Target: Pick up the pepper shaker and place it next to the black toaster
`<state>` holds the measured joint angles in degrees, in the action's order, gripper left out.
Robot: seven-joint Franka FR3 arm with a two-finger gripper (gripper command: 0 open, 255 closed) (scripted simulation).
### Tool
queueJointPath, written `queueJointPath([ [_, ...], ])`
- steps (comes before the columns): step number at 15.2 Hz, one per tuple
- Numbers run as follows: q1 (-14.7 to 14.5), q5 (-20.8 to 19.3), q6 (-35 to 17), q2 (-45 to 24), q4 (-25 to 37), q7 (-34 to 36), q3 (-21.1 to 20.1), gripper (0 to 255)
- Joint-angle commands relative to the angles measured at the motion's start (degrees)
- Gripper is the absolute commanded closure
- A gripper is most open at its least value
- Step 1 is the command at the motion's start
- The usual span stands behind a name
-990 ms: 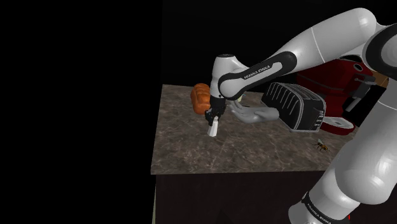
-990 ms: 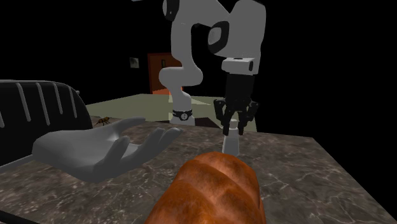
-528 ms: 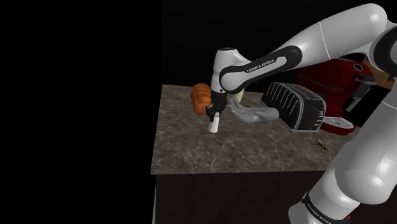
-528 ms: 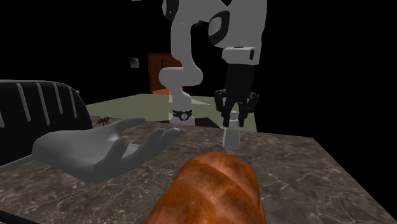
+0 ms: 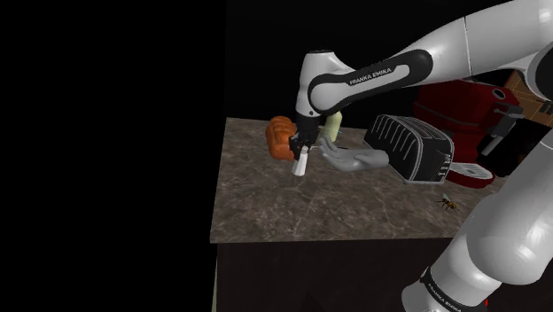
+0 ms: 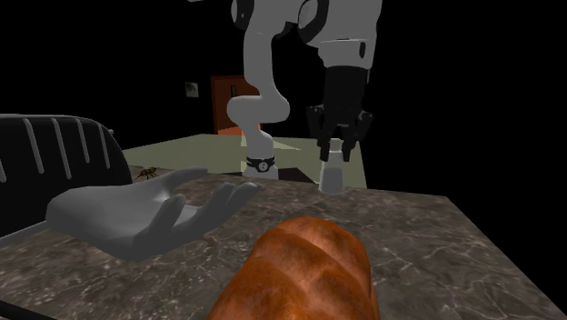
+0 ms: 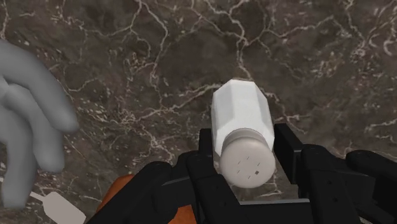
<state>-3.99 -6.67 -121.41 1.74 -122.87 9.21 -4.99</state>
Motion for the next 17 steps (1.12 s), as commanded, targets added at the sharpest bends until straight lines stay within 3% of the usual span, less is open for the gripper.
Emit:
queueJointPath([
  [1, 0.0, 0.2, 1.6, 0.6, 0.9, -0.3, 0.0, 255],
  [17, -0.1, 1.0, 13.6, 3.6, 10.1, -1.7, 0.0, 255],
])
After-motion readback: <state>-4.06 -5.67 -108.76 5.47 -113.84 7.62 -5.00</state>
